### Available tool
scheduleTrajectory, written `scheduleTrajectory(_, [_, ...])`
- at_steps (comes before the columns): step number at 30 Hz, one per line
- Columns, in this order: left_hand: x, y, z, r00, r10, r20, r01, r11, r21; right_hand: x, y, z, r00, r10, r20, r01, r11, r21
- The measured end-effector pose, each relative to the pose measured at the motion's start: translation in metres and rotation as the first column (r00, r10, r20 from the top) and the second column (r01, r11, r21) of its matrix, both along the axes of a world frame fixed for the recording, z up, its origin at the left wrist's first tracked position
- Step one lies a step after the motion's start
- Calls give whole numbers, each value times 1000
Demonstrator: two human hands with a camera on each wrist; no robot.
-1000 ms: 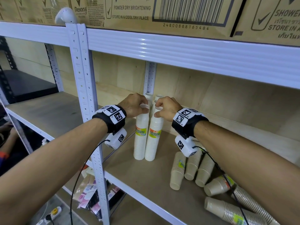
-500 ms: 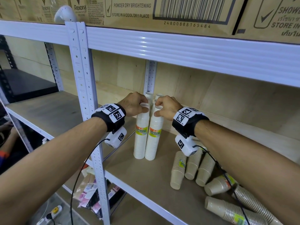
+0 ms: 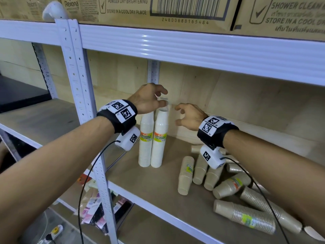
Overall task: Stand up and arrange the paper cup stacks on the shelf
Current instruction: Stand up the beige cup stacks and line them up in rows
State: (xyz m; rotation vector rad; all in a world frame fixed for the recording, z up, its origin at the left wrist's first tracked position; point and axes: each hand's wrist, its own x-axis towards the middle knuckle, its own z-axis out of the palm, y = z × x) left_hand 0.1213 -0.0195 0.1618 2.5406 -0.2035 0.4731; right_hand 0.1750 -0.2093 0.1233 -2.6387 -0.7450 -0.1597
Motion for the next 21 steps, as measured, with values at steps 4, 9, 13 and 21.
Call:
scheduleTrajectory(4, [-4,-30,-4,996,-85,-7,85,996,-35,-6,-35,-11,995,-67,-68,66,998,-22])
scheduleTrajectory(9, [0,-69,-32,979,-174,-102,167,983,-74,-24,-77,-31,970,-140,-197,122,987,-101])
scheduleTrajectory(13, [2,-94,-71,949,-223,-222,218,975,-49,-43,-109,-57,945,-189,-266,150,975,-162])
scheduleTrajectory(21, [-1,-112,-147,892,-231,-390,250,968,0,-88,-153,-111,901,-227,-368,174,970,-172])
